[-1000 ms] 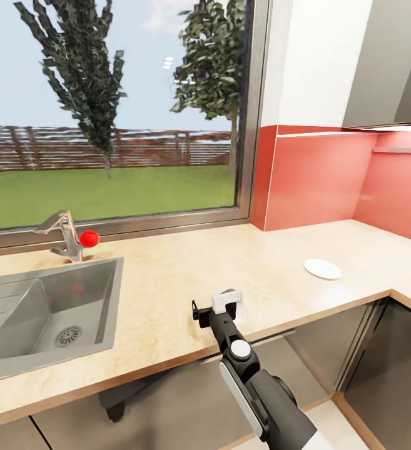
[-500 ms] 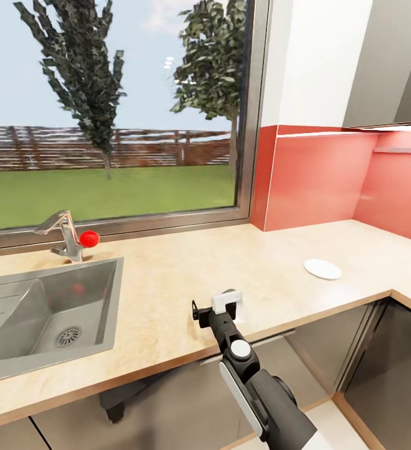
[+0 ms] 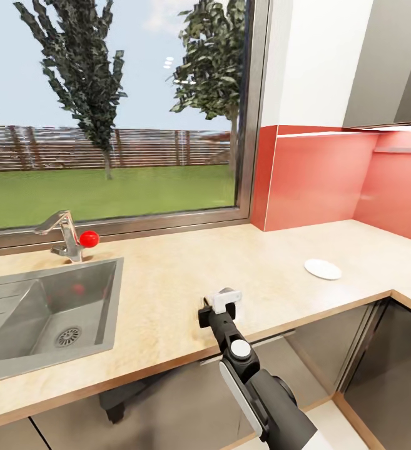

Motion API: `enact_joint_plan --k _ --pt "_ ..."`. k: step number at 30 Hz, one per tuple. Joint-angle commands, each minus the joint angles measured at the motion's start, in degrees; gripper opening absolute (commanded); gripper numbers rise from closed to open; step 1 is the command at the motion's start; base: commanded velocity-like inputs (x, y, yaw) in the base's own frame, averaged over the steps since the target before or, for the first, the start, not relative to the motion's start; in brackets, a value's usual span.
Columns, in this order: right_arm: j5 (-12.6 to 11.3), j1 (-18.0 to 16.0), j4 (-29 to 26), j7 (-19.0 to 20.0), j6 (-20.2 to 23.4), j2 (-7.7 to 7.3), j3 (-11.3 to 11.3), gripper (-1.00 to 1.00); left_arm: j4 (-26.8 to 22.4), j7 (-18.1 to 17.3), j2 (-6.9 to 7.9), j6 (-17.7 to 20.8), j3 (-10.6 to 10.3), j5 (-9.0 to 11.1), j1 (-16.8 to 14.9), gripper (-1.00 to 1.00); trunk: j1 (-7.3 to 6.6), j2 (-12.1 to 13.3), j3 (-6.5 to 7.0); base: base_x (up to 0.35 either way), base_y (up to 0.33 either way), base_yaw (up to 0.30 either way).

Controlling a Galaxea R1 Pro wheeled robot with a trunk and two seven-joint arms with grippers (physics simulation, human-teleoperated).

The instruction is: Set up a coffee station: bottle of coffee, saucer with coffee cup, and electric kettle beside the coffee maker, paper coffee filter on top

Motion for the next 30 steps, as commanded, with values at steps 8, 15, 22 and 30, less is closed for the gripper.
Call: enact_joint_plan --k 8,15,22,30 --pt "-0.6 -0.1 -0.1 -0.5 0.2 -0.02 0.2 -1.0 -0.1 0.0 0.01 0.0 0.0 0.4 0.0 1.0 0.0 0.0 -0.05 0.0 0.0 0.0" --pt "-0.6 -0.1 -0.3 -0.5 0.1 -0.02 0.2 -1.0 -0.1 0.0 0.01 0.0 0.0 0.4 0.0 1.0 0.0 0.0 -0.05 0.0 0.0 0.0" --pt "-0.6 -0.1 -0.3 -0.5 0.2 -0.02 0.2 -1.0 -0.1 0.0 0.01 0.0 0.0 0.4 0.0 1.0 0.0 0.0 -0.05 0.0 0.0 0.0" --pt "-0.6 -0.1 -0.3 -0.5 0.1 -0.02 0.2 -1.0 -0.1 0.1 -0.14 0.0 -0.2 0.4 0.0 1.0 0.0 0.0 -0.05 0.0 0.0 0.0"
